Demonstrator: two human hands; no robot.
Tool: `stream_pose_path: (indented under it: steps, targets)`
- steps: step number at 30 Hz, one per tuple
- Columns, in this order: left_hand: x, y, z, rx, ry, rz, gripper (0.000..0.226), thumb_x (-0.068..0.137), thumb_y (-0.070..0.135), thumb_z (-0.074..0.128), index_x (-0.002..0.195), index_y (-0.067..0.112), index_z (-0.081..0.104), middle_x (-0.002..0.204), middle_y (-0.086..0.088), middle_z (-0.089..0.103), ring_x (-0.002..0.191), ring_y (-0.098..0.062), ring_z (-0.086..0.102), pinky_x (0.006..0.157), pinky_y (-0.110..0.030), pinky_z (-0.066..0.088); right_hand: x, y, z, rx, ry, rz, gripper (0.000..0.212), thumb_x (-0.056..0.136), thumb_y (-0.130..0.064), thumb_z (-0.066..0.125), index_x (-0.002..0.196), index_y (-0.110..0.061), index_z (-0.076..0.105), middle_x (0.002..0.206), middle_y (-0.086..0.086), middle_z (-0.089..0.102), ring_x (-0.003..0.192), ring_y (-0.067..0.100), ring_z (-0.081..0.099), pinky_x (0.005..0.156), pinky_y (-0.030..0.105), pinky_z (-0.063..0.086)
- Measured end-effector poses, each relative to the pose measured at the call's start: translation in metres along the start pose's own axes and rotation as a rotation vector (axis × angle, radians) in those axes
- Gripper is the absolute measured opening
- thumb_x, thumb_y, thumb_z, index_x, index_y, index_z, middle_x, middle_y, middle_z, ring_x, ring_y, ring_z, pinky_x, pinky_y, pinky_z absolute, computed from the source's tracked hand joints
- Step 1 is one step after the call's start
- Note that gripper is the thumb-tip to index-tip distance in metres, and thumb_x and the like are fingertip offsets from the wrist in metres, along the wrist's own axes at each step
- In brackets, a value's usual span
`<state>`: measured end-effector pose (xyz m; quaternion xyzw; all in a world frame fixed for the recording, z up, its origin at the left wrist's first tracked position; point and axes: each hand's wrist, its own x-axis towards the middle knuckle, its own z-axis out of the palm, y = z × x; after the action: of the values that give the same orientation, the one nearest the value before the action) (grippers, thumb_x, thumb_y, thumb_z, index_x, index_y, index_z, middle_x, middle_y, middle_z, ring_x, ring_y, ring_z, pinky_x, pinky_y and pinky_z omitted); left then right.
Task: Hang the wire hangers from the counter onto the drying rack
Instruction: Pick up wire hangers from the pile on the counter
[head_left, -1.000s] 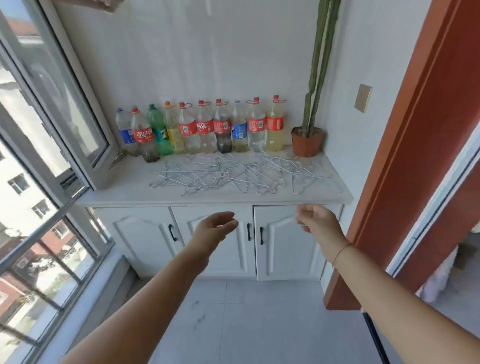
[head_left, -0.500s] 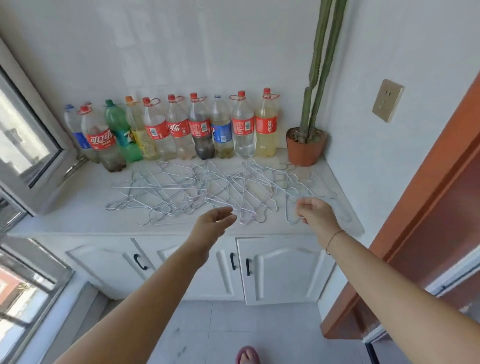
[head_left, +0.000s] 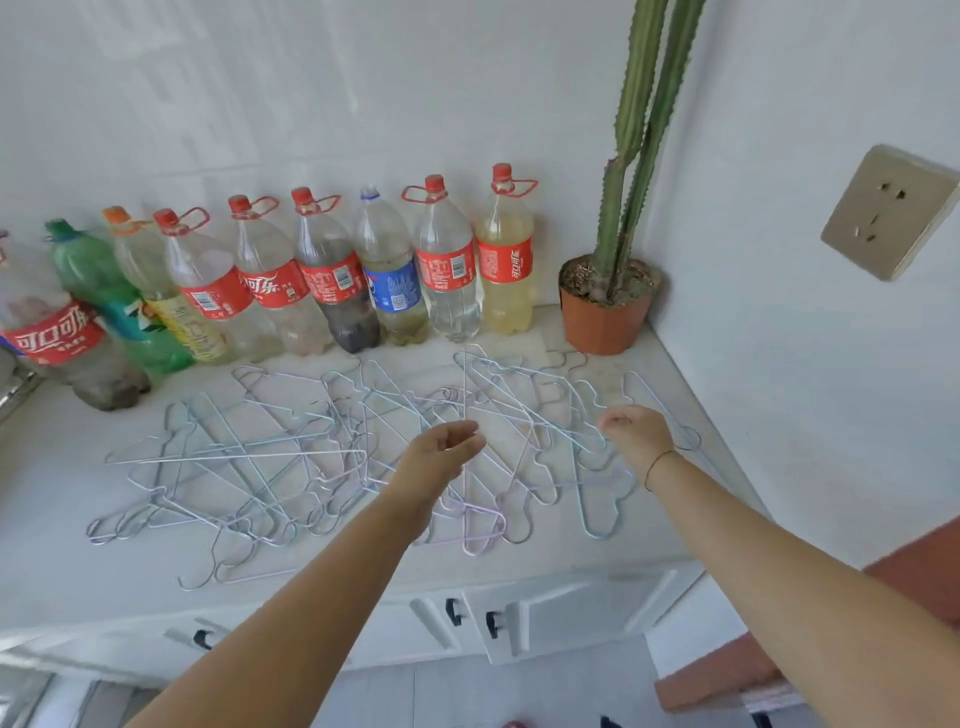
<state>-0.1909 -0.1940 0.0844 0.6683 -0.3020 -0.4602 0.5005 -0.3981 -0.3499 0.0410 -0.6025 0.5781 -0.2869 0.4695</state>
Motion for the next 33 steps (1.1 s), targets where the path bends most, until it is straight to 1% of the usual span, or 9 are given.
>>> stream_pose_path:
  steps: [4,8,15,17,21,24,27,30,33]
  targets:
    - [0.037,-0.008,0.006,-0.015,-0.037,-0.048,0.023,0.086,0.02,0.066,0.109,0.02,0.064,0.1,0.001,0.065,0.097,-0.013,0.058,0.083,-0.025,0.044,0.038,0.012,0.009,-0.023,-0.01,0.105,0.022,0.079,-0.005,0.059,0.065,-0.021,0.065,0.077,0.005,0.061,0.076,0.017,0.054,0.072,0.024,0.041]
    - [0.065,-0.016,0.011,-0.044,-0.047,-0.1,0.02,0.086,0.019,0.065,0.106,0.022,0.063,0.103,0.0,0.065,0.099,-0.015,0.058,0.087,-0.027,0.044,0.076,0.019,0.022,-0.099,-0.024,0.151,0.018,0.08,-0.008,0.059,0.092,-0.008,0.072,0.088,0.004,0.064,0.087,0.018,0.057,0.08,0.026,0.044]
    - [0.106,-0.023,0.02,-0.097,0.007,-0.172,0.017,0.085,0.018,0.066,0.102,0.023,0.065,0.101,0.0,0.065,0.096,-0.014,0.058,0.084,-0.026,0.044,0.127,0.019,0.042,-0.184,-0.08,0.193,0.021,0.083,-0.013,0.058,0.099,-0.003,0.066,0.093,0.007,0.064,0.094,0.023,0.058,0.073,0.02,0.038]
    - [0.117,-0.024,0.025,-0.104,0.019,-0.185,0.018,0.085,0.018,0.067,0.103,0.023,0.065,0.1,0.001,0.065,0.095,-0.013,0.058,0.087,-0.027,0.044,0.137,0.021,0.048,-0.2,-0.062,0.194,0.018,0.082,-0.012,0.057,0.087,0.004,0.065,0.085,0.016,0.067,0.089,0.033,0.06,0.072,0.024,0.045]
    - [0.134,-0.027,0.035,-0.1,0.025,-0.212,0.019,0.085,0.021,0.067,0.103,0.024,0.066,0.103,0.002,0.066,0.097,-0.012,0.06,0.086,-0.026,0.046,0.15,0.027,0.058,-0.155,-0.009,0.239,0.032,0.08,-0.006,0.058,0.102,0.017,0.06,0.109,0.033,0.061,0.105,0.044,0.057,0.088,0.042,0.047]
    - [0.143,-0.03,0.043,-0.097,0.013,-0.233,0.018,0.085,0.022,0.067,0.102,0.025,0.066,0.105,0.0,0.067,0.098,-0.014,0.06,0.088,-0.028,0.045,0.16,0.032,0.058,-0.038,-0.056,0.324,0.025,0.077,-0.003,0.063,0.099,0.008,0.067,0.086,0.02,0.068,0.084,0.032,0.062,0.078,0.029,0.048]
    - [0.151,-0.03,0.052,-0.11,-0.011,-0.244,0.021,0.085,0.022,0.067,0.106,0.021,0.065,0.104,-0.001,0.066,0.099,-0.014,0.06,0.091,-0.03,0.045,0.161,0.032,0.053,0.039,-0.134,0.3,0.012,0.077,0.002,0.064,0.083,-0.004,0.071,0.05,-0.006,0.054,0.057,0.014,0.048,0.049,0.01,0.036]
    - [0.159,-0.028,0.062,-0.117,-0.036,-0.241,0.021,0.087,0.022,0.065,0.108,0.018,0.066,0.102,-0.002,0.065,0.098,-0.015,0.059,0.089,-0.029,0.046,0.159,0.025,0.047,0.158,-0.167,0.304,0.023,0.082,0.002,0.062,0.104,-0.002,0.067,0.056,-0.004,0.055,0.041,-0.001,0.045,0.041,0.005,0.032]
    - [0.166,-0.025,0.075,-0.122,-0.057,-0.24,0.013,0.087,0.023,0.064,0.1,0.022,0.067,0.1,-0.004,0.065,0.096,-0.017,0.059,0.092,-0.031,0.047,0.155,0.016,0.04,0.261,-0.225,0.314,0.025,0.085,-0.001,0.06,0.109,-0.001,0.065,0.068,0.005,0.055,0.04,0.0,0.042,0.04,0.01,0.031]
